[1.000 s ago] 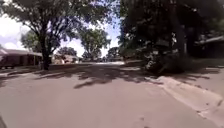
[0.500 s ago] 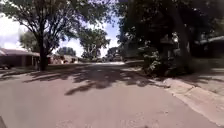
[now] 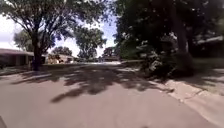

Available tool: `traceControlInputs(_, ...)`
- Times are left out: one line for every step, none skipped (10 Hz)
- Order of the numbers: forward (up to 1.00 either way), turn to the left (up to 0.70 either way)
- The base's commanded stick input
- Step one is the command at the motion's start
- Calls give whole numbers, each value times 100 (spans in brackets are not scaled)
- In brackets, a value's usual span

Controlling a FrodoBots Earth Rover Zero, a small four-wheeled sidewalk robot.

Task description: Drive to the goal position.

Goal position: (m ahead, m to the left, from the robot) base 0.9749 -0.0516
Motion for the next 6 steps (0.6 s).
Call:
traceControlInputs(70, 0)
traceControlInputs(70, 0)
traceControlInputs(70, 0)
traceControlInputs(70, 0)
traceControlInputs(70, 0)
traceControlInputs(70, 0)
